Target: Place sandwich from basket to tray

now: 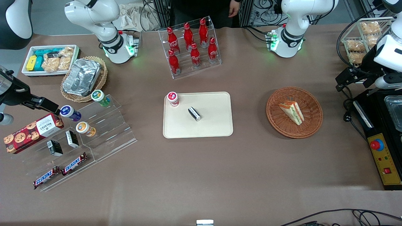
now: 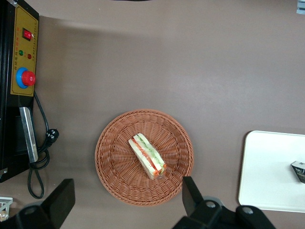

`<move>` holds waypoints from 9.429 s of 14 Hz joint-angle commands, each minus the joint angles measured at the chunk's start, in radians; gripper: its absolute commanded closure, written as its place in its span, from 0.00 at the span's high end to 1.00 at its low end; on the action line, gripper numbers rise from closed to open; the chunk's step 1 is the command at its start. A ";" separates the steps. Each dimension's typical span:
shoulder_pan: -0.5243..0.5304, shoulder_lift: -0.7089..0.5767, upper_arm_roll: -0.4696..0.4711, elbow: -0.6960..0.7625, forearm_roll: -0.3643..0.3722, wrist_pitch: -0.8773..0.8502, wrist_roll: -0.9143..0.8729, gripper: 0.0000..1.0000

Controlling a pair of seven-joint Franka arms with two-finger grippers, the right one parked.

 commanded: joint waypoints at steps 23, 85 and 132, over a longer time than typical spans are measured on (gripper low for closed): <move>-0.051 -0.060 -0.015 -0.513 0.051 0.326 -0.542 1.00; -0.288 0.138 -0.337 -0.412 0.154 0.507 -0.644 0.00; -0.119 0.106 -0.224 -0.104 0.086 0.105 -0.130 1.00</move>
